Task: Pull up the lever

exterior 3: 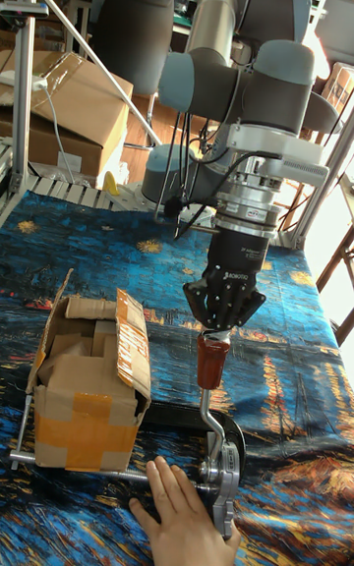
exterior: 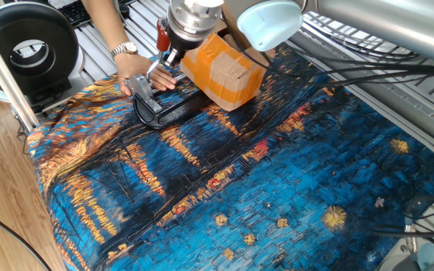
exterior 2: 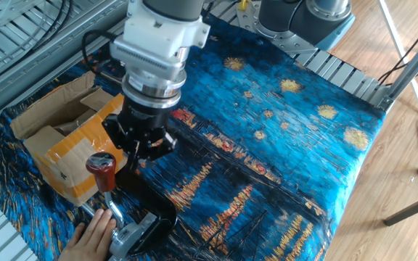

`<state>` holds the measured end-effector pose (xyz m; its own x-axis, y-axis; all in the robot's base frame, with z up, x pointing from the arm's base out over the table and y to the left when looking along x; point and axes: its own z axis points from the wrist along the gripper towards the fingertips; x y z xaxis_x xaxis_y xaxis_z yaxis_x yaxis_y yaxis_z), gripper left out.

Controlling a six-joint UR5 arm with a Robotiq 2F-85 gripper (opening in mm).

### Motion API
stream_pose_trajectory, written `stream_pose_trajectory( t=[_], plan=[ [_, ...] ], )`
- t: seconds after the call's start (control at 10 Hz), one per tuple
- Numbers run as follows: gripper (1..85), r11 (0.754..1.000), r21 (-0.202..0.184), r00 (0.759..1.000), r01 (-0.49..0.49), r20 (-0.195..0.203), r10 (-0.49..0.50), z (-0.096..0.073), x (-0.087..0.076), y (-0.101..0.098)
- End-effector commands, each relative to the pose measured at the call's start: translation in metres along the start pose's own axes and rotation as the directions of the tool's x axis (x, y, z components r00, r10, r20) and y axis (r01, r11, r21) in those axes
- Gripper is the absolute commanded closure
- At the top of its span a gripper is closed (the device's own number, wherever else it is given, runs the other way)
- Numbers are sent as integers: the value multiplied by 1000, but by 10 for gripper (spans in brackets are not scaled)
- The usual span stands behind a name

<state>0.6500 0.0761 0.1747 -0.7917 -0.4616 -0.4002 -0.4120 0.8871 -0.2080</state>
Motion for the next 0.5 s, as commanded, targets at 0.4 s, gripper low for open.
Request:
stream_pose_trajectory(
  t=[0.4],
  plan=[
    [840,960,-31,960,278,-2,-278,-9,-4,16]
  ],
)
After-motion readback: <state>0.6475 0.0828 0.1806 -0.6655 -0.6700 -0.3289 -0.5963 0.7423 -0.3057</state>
